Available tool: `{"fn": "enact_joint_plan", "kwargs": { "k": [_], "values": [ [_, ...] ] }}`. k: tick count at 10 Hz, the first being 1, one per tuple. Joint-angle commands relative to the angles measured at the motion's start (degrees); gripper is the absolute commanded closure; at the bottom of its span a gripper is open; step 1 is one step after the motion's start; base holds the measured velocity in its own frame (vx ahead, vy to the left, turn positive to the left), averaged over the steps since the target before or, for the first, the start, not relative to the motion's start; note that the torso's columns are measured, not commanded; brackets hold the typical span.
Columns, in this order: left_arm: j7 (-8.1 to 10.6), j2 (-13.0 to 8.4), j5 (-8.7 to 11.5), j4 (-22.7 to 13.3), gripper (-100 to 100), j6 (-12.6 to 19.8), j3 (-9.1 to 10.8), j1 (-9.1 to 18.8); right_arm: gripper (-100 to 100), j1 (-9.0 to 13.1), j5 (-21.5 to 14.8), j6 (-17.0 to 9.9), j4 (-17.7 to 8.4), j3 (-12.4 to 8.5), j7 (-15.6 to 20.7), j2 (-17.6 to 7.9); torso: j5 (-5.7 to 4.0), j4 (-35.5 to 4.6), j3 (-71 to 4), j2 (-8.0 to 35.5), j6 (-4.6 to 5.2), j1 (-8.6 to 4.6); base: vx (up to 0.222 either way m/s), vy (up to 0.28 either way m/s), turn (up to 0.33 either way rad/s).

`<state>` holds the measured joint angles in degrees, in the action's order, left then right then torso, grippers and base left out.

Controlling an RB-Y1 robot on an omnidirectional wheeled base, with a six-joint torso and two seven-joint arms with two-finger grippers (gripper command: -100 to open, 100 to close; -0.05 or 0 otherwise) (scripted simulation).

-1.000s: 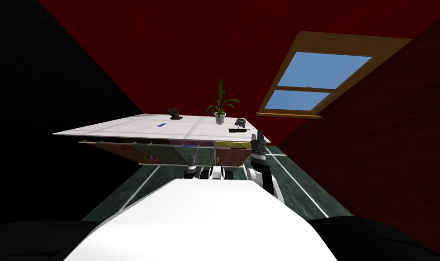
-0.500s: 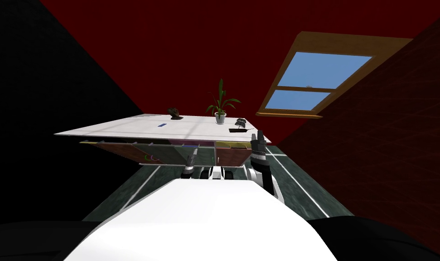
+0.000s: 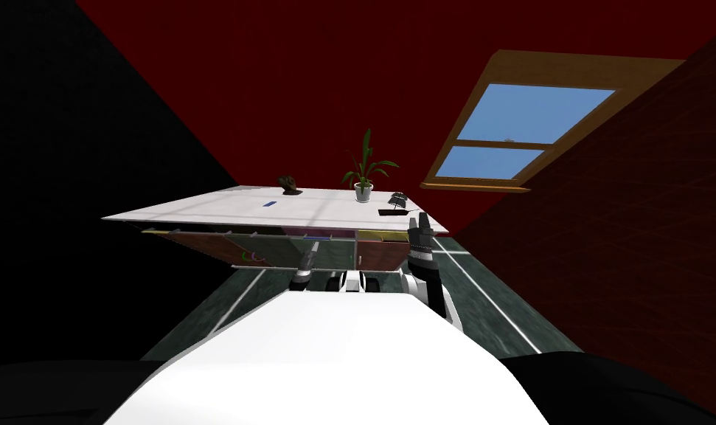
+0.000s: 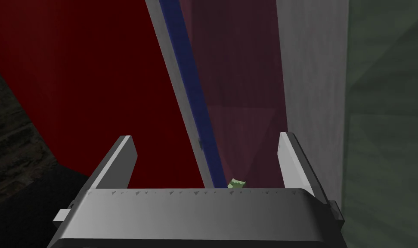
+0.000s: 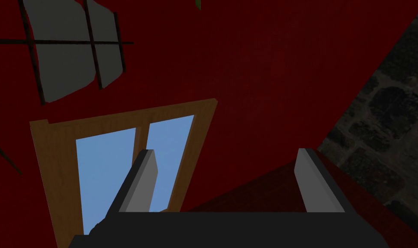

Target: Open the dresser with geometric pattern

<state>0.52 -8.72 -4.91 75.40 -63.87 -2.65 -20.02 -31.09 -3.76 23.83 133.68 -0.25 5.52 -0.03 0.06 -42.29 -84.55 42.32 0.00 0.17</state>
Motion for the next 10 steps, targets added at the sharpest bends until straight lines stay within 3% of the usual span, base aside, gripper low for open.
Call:
{"fn": "enact_joint_plan", "kwargs": {
  "k": [1, 7, 10],
  "values": [
    [0.96, 0.01, 0.61, 0.41, -100, 1.11, 0.18, 0.22, 0, 0.0, 0.0, 0.0, 0.0, 0.0, 0.0, 0.0, -0.03, 0.0, -0.01, -0.02, 0.0, -0.1, -0.015, 0.198, 0.012],
    [1.85, 7.5, 1.18, 0.98, -100, 1.97, 0.37, 0.39, 0, 0.0, 0.0, 0.0, 0.0, 0.02, 0.0, 0.02, -0.1, 0.02, -0.05, -0.08, 0.0, -0.35, -0.008, 0.081, 0.004],
    [1.99, 6.8, 1.23, 2.75, -100, 4.4, 0.47, 1.11, 0, 0.0, 0.0, 0.0, 0.0, 0.02, 0.0, 0.02, -0.06, 0.0, -0.02, -0.03, 0.0, -0.17, 0.0, 0.0, 0.0]
  ]
}}
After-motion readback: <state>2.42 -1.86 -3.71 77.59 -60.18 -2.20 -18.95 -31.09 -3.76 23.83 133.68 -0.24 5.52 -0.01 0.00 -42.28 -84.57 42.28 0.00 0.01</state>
